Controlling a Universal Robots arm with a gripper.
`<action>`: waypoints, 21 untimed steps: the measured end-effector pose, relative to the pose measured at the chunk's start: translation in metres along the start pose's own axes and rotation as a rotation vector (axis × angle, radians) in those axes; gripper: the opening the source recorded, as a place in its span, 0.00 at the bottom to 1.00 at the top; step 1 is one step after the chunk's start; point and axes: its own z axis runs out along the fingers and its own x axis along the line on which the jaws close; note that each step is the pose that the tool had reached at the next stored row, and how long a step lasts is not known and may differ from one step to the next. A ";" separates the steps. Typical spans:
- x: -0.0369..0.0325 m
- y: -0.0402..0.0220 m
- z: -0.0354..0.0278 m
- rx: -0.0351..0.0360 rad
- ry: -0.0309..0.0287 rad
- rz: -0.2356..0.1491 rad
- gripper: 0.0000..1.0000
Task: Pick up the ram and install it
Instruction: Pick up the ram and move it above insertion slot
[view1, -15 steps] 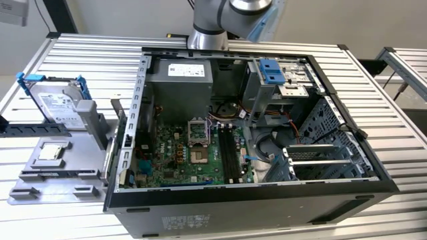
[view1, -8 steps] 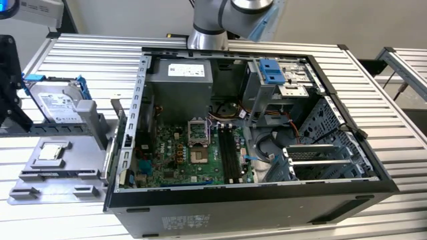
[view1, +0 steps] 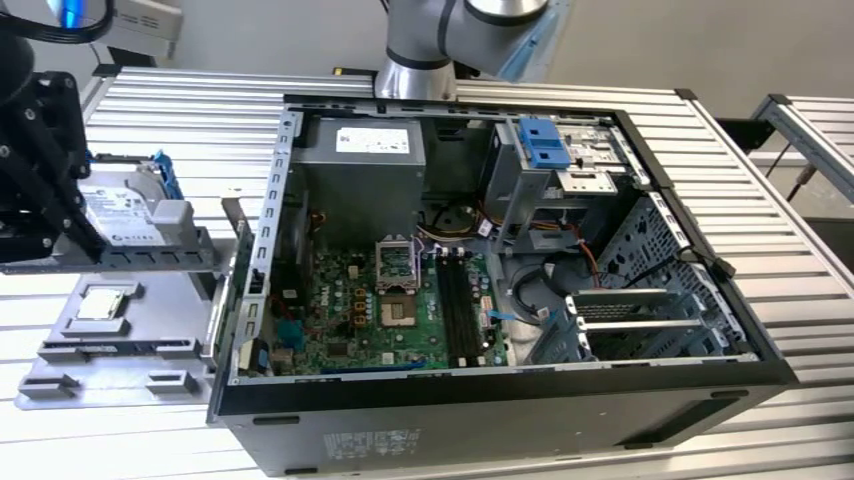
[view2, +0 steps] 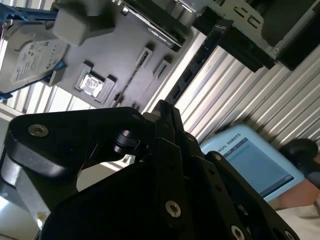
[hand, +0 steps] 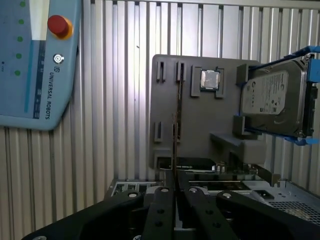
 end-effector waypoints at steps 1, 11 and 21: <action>0.0000 -0.0042 -0.0001 -0.0008 0.0000 0.000 0.00; -0.0002 -0.0395 -0.0007 -0.0032 0.0001 -0.005 0.00; -0.0002 -0.0520 -0.0010 -0.0005 0.0006 -0.030 0.00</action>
